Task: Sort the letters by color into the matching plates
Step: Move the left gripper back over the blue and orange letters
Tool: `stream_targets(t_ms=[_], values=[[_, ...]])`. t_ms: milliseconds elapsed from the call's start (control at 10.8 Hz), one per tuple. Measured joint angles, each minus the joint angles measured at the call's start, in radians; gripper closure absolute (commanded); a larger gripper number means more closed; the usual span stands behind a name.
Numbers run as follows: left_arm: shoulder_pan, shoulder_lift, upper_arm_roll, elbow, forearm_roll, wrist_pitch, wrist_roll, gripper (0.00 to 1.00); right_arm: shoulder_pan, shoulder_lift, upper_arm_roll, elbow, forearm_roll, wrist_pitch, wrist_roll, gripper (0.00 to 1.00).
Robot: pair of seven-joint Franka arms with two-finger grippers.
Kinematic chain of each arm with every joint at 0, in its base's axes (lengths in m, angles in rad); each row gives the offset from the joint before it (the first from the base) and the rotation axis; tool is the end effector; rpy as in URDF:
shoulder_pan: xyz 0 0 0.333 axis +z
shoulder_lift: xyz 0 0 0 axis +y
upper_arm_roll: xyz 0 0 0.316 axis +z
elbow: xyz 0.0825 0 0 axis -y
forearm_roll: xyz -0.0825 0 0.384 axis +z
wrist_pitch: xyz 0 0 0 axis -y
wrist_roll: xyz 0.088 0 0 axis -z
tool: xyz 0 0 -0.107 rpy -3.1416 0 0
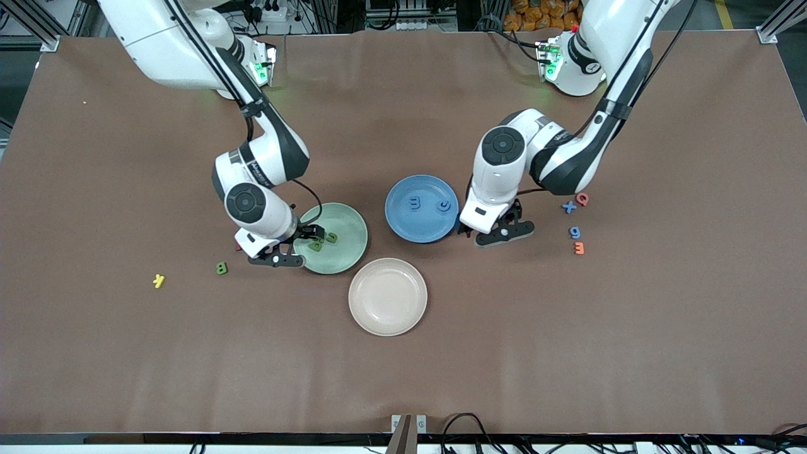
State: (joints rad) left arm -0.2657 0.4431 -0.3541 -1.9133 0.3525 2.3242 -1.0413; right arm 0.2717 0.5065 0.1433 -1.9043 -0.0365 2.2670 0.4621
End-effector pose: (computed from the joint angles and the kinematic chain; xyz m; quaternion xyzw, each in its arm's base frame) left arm 0.5201 -0.3496 0.2758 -0.9930 -0.1054 -0.0425 0.0331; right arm 0.5649 0.2443 0.2228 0.9972 -0.0173 -0.0718 0.0093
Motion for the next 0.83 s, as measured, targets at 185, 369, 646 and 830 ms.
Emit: stream_targets(t_ms=[185, 369, 646, 830], values=[[0.049, -0.011, 0.005, -0.033, 0.001, -0.002, 0.13, 0.0, -0.014, 0.0, -0.025, 0.006, -0.003, -0.008, -0.115, 0.0], [0.105, -0.041, 0.011, -0.074, 0.001, -0.002, 0.237, 0.0, -0.031, 0.0, -0.043, 0.006, -0.027, -0.008, -0.24, 0.0], [0.112, -0.098, 0.078, -0.137, 0.001, -0.002, 0.353, 0.0, -0.073, 0.0, -0.062, 0.007, -0.048, -0.006, -0.444, 0.0], [0.113, -0.121, 0.128, -0.172, 0.002, 0.003, 0.415, 0.0, -0.118, 0.0, -0.064, 0.009, -0.05, -0.001, -0.574, 0.0]])
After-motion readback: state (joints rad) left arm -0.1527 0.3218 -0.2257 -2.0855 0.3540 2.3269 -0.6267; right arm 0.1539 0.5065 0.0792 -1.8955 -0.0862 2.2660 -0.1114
